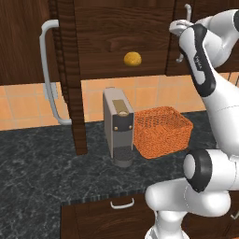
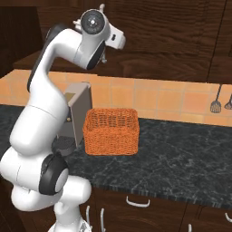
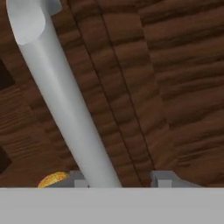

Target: Open the cabinet, pick up the bread from the cabinet and place it in the basket. Then move the basket to the dining counter.

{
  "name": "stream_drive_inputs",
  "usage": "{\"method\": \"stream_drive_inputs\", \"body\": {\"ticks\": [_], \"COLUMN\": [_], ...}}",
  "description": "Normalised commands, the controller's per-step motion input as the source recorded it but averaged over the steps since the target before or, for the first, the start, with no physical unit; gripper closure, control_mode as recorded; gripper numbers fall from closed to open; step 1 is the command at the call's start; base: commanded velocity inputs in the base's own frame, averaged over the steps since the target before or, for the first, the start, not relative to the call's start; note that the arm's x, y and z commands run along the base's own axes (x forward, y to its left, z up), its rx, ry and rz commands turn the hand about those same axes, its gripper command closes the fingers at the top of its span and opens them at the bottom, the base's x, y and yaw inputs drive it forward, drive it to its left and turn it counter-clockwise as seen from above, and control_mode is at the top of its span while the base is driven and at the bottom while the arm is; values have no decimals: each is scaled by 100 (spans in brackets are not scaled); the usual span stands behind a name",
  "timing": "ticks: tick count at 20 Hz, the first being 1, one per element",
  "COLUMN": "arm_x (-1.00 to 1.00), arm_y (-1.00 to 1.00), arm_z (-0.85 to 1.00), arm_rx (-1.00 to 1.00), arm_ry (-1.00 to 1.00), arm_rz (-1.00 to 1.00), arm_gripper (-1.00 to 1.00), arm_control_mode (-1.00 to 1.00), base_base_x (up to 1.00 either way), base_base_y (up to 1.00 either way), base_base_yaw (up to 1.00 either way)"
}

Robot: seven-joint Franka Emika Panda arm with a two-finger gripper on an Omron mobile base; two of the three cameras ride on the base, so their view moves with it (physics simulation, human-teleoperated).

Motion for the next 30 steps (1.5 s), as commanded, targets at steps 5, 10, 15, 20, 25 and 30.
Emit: {"method": "stream_drive_inputs", "body": {"ticks": [5, 10, 15, 20, 25, 30], "arm_x": [47, -68, -100, -100, -100, -100], "arm_y": [23, 2, -24, -45, -47, -42], "arm_z": [-6, 40, 38, 45, 52, 44], "arm_rx": [0, 4, 1, 1, 3, 2], "arm_ry": [-4, 7, 1, 1, 5, 5], "arm_rz": [0, 3, 1, 0, 0, 0], "arm_gripper": [100, 100, 100, 100, 100, -100], "arm_control_mode": [-100, -100, -100, -100, -100, -100], "base_base_x": [0, 0, 0, 0, 0, 0], "base_base_y": [0, 0, 0, 0, 0, 0], "base_base_yaw": [0, 0, 0, 0, 0, 0]}}
